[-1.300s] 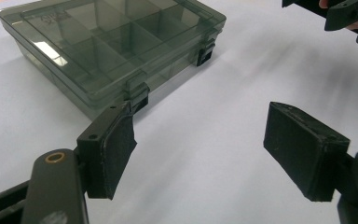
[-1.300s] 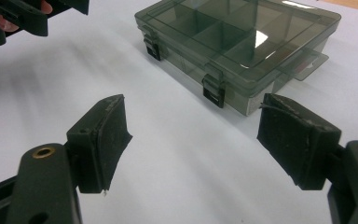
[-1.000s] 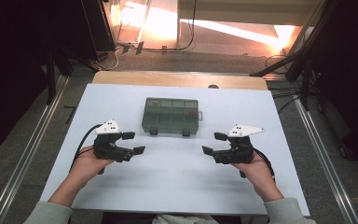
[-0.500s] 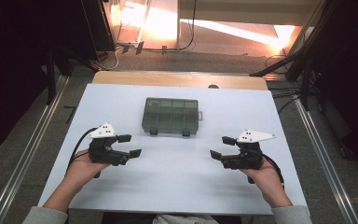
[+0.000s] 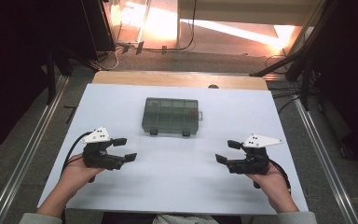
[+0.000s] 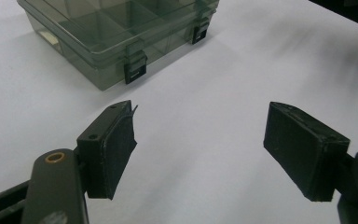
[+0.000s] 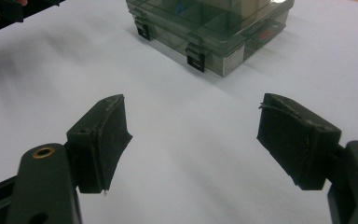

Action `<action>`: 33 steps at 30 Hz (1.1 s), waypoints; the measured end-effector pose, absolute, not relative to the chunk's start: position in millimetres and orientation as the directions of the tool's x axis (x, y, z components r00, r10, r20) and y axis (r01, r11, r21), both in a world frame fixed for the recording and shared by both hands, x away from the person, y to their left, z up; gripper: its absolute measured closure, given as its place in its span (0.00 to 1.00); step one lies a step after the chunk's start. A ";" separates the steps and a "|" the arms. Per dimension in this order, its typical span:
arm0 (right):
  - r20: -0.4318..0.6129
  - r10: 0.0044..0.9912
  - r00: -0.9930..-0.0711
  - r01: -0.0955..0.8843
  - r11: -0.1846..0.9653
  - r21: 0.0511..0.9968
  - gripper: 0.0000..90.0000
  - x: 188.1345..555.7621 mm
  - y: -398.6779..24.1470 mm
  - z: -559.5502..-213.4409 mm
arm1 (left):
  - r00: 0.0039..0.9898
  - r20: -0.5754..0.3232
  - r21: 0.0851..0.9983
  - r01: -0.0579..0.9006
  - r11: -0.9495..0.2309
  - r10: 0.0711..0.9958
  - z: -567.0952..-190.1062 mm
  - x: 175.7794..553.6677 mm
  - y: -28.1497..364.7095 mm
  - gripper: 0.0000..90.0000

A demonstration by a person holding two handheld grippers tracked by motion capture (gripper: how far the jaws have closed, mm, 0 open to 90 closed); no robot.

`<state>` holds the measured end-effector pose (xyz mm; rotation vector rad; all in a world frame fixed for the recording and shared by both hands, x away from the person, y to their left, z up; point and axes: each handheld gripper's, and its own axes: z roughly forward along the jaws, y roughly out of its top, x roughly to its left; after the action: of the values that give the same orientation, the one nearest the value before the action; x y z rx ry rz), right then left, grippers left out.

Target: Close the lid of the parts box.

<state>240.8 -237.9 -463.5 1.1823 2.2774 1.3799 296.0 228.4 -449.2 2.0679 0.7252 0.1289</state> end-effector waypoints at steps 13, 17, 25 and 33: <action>0.192 0.744 -0.640 0.523 0.238 0.818 0.28 232.9 -248.8 -465.7 | 0.820 -0.173 0.793 0.444 -0.417 0.545 -448.6 289.1 237.2 0.27; 0.193 0.749 -0.634 0.526 0.235 0.818 0.28 231.3 -252.1 -466.2 | 0.820 -0.168 0.795 0.441 -0.416 0.548 -448.3 287.7 240.7 0.27; 0.194 0.757 -0.624 0.534 0.232 0.813 0.28 229.8 -255.5 -467.8 | 0.819 -0.166 0.788 0.445 -0.426 0.549 -449.3 286.2 242.7 0.27; 0.189 0.750 -0.634 0.529 0.243 0.813 0.28 231.5 -253.8 -468.9 | 0.818 -0.168 0.788 0.447 -0.423 0.551 -451.0 287.7 242.4 0.27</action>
<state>231.5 -253.8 -468.9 1.1987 2.2757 1.3399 287.7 242.4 -451.0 2.0826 0.7337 0.1429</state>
